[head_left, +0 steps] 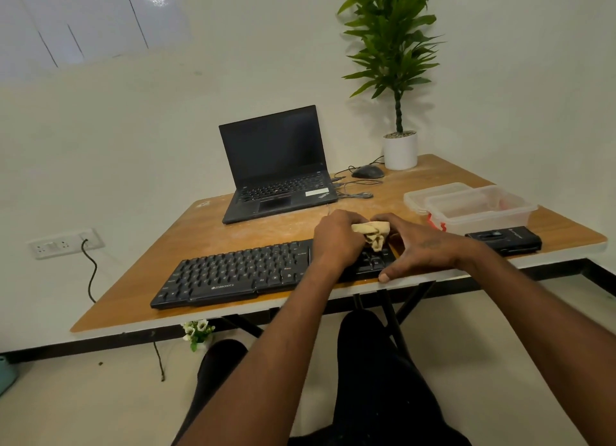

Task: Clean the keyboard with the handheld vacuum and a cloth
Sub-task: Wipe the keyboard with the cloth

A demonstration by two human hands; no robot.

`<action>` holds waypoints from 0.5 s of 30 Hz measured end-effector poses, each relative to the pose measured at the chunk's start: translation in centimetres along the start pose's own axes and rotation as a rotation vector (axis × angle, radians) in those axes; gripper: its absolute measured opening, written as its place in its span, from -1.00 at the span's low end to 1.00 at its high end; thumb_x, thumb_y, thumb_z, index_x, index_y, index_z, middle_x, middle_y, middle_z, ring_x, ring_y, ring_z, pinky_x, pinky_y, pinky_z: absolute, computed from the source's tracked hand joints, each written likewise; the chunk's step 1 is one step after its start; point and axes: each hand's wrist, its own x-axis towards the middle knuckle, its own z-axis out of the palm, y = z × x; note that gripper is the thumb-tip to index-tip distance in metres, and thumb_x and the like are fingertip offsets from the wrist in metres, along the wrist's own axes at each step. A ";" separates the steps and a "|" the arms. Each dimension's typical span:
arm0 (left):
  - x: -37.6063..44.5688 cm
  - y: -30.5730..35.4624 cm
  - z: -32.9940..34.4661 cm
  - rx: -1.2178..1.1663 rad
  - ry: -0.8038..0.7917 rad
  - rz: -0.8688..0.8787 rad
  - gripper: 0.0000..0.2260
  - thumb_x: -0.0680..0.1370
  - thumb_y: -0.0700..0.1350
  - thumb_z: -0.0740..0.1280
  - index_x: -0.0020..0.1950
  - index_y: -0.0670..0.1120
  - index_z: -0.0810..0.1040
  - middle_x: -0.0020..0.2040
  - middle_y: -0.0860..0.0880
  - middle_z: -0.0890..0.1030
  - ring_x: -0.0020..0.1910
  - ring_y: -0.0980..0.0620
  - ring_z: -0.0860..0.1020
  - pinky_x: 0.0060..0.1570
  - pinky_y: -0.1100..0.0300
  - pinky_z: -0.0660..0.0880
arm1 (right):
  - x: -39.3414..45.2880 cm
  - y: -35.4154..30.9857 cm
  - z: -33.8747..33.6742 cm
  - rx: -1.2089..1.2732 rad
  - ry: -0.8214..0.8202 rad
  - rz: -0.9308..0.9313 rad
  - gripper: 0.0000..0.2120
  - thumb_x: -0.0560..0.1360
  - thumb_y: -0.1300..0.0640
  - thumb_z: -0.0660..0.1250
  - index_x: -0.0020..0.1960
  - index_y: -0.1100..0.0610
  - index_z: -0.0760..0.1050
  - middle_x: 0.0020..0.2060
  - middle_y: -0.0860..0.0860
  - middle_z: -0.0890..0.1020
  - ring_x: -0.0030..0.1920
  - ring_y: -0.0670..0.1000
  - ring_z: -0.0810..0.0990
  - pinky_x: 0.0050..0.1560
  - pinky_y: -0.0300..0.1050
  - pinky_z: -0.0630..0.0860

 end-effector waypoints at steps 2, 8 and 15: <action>0.4 0.8 0.8 -0.019 -0.006 0.013 -0.73 0.57 -0.23 0.42 0.23 -0.01 0.74 0.11 -0.05 0.74 0.09 -0.03 0.63 -0.01 0.10 0.55 | 0.0 0.0 0.0 0.011 0.003 -0.006 0.00 0.32 0.02 0.66 0.53 -0.16 0.08 0.32 -0.19 0.41 0.32 -0.18 0.39 0.13 -0.40 0.32; 1.5 -0.5 0.2 0.050 0.048 -0.030 -0.74 0.57 -0.24 0.43 0.21 -0.01 0.74 0.09 -0.02 0.74 0.04 0.04 0.63 -0.04 0.17 0.52 | -0.2 0.2 -0.1 0.001 0.005 0.005 0.14 0.25 -0.11 0.68 0.58 -0.16 0.00 0.48 -0.09 0.30 0.43 -0.02 0.32 0.30 -0.17 0.33; 2.2 -3.4 -1.5 0.099 0.034 -0.118 -0.69 0.58 -0.25 0.41 0.27 0.01 0.72 0.13 -0.04 0.74 0.05 0.00 0.64 0.09 0.04 0.63 | -0.1 -0.1 0.0 0.005 0.011 0.002 0.20 0.20 -0.16 0.66 0.59 -0.17 -0.05 0.55 0.00 0.24 0.41 -0.03 0.28 0.29 -0.17 0.34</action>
